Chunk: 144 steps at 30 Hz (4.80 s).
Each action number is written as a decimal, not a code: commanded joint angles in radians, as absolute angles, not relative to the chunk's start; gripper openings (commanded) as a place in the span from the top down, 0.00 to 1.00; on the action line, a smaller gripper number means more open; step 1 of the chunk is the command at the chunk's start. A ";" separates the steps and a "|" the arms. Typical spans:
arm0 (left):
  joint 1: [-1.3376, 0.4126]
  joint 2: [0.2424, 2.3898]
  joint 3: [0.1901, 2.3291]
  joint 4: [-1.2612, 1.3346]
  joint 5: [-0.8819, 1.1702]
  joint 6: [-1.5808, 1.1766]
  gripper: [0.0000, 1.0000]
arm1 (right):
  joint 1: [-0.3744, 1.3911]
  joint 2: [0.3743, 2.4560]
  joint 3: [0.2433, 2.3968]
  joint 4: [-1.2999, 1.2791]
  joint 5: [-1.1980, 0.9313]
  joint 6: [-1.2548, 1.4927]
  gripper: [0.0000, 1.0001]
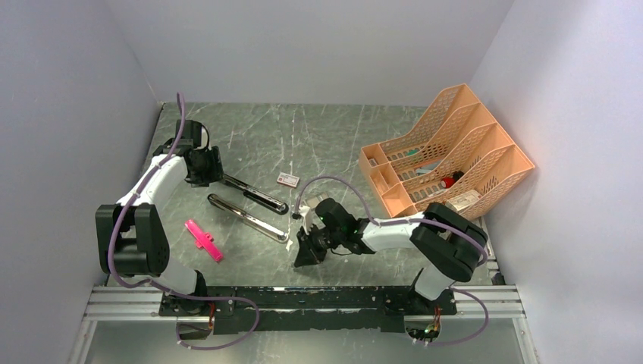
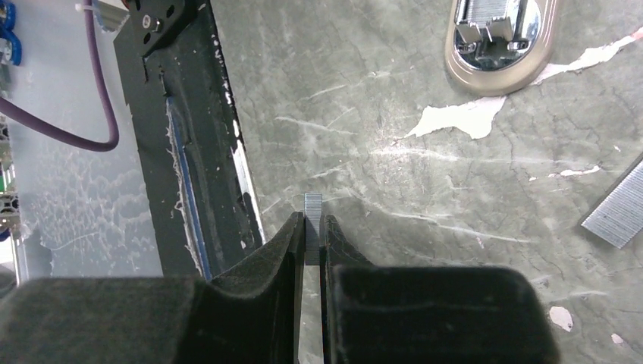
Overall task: Load the staples into the stapler
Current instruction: Place the staple at the center of the board, then pick up the staple from the center of the board.
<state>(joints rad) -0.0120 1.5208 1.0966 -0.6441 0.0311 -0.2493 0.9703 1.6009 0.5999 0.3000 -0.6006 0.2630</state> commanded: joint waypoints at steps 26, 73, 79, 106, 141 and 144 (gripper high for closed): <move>-0.008 1.509 1.086 -0.634 0.074 -0.235 0.45 | 0.974 1.681 0.575 0.345 -0.545 0.253 0.78; -0.007 1.502 1.083 -0.632 0.084 -0.229 0.45 | 1.043 1.383 0.412 0.583 -0.140 0.015 0.65; -0.007 1.504 1.083 -0.632 0.086 -0.229 0.45 | 1.194 1.496 0.279 0.852 -0.015 -0.135 0.65; -0.007 1.510 1.083 -0.632 0.090 -0.227 0.46 | 1.292 1.500 0.225 1.003 0.077 -0.143 0.62; -0.006 1.508 1.081 -0.630 0.095 -0.225 0.46 | 1.291 1.671 0.193 1.037 0.001 -0.097 0.67; -0.006 1.509 1.081 -0.630 0.097 -0.225 0.46 | 1.291 1.674 0.187 1.036 0.009 -0.095 0.71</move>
